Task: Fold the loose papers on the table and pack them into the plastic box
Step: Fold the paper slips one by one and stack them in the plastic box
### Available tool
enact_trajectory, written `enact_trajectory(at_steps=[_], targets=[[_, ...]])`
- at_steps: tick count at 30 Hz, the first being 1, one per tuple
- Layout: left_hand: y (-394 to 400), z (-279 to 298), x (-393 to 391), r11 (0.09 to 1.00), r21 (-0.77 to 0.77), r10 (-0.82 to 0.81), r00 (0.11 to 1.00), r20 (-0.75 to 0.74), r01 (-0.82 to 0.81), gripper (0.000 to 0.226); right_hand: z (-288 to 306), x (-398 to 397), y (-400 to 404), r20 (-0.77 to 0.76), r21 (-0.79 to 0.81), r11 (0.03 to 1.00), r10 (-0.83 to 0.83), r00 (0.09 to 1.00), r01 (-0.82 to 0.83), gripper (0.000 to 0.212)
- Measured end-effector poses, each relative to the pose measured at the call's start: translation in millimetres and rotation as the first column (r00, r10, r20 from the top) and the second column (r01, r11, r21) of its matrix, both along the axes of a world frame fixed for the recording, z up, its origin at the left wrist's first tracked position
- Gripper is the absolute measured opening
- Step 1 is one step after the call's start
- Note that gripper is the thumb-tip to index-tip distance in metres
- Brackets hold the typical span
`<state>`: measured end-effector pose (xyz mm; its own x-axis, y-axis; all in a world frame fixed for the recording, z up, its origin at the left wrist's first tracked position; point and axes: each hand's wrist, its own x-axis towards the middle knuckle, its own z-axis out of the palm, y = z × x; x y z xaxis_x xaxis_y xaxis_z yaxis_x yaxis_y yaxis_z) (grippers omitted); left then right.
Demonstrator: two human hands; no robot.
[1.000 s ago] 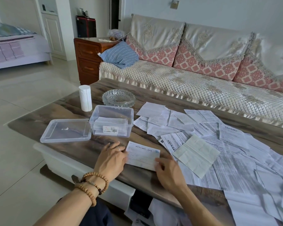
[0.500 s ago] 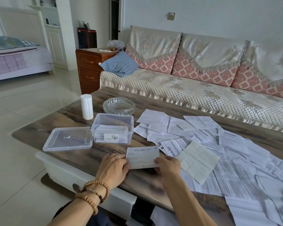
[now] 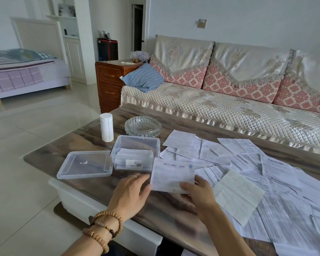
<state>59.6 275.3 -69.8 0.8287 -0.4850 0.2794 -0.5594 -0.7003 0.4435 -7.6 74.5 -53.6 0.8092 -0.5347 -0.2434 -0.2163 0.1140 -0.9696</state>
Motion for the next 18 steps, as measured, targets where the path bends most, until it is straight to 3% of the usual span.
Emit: enact_trajectory(at_steps=[4,9,13,16,18], targets=[[16.5,19.3,15.5,0.985,-0.132,0.126,0.989,0.078,-0.115,0.032,25.7,25.6,13.0,0.119,0.026,0.999,0.024,0.993,-0.027,0.019],[42.5,37.7,44.5,0.981,-0.072,0.187,0.972,0.141,-0.179,0.023,49.3,94.3,36.7,0.097,-0.055,0.998,0.047,0.994,-0.042,0.016],[51.8,45.5,66.1,0.974,-0.125,0.207,0.961,0.180,-0.187,0.027,66.6,139.7,48.1,0.136,-0.092,0.994,0.073,0.988,-0.061,0.019],[53.5,44.4,86.0,0.983,-0.112,0.172,0.946,0.276,-0.146,0.022,60.1,171.3,53.0,-0.050,-0.265,0.952,0.145,0.988,-0.153,0.023],[51.0,41.1,95.8,0.996,0.007,0.082,0.967,0.243,-0.087,0.034,50.9,183.6,56.7,-0.303,-0.473,0.808,0.225,0.926,-0.351,0.031]])
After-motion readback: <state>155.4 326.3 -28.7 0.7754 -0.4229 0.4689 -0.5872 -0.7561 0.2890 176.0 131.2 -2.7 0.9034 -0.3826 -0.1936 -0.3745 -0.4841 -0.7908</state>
